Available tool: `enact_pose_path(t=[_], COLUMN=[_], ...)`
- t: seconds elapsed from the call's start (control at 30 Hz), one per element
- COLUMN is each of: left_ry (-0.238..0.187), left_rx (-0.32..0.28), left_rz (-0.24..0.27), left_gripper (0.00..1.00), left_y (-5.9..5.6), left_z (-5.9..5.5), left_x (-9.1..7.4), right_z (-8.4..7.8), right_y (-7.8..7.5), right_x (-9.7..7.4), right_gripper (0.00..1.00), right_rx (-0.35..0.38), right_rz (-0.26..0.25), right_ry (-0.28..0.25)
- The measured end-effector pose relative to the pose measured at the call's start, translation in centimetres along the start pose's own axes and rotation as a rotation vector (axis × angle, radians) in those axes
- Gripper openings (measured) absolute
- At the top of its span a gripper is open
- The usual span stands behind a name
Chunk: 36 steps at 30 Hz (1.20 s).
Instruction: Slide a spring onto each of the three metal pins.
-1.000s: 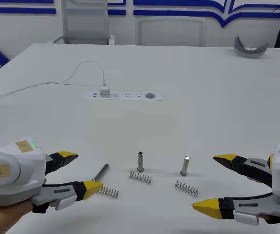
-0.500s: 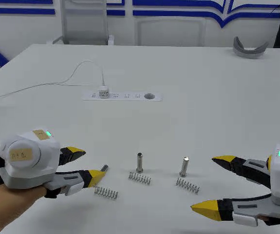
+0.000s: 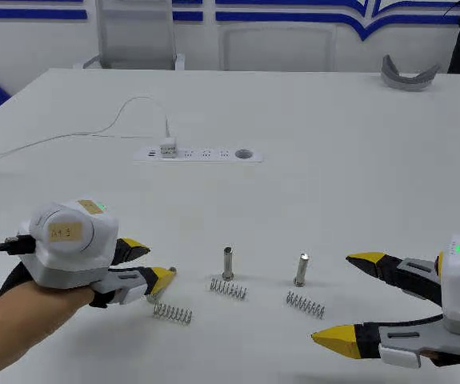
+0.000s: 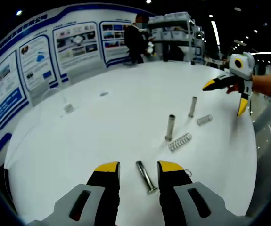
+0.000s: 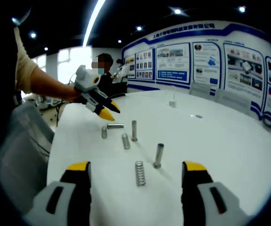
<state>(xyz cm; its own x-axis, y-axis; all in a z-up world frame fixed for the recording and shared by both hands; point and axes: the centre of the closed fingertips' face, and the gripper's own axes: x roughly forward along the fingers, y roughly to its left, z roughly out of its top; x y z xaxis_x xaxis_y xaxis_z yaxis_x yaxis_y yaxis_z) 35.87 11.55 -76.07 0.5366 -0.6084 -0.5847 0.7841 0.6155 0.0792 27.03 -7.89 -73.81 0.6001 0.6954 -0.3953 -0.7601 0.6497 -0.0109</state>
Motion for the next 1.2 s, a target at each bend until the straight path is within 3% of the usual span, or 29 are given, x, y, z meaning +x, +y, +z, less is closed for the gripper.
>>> enact_pose_path(t=[0.53,1.2], left_ry=[0.103,0.211], left_rx=[-0.002,-0.034], left_rz=[0.010,0.048], left_gripper=[0.24,0.15], left_y=[0.0,0.3], left_z=[-1.2,-1.9], left_x=[1.7,2.9], right_z=[-0.2,-0.5], right_y=[-0.2,-0.2], right_x=[-0.1,-0.3], right_gripper=[0.80,0.80], right_rx=[0.012,0.021], right_rz=[-0.011,-0.022], right_ry=[-0.004,-0.002])
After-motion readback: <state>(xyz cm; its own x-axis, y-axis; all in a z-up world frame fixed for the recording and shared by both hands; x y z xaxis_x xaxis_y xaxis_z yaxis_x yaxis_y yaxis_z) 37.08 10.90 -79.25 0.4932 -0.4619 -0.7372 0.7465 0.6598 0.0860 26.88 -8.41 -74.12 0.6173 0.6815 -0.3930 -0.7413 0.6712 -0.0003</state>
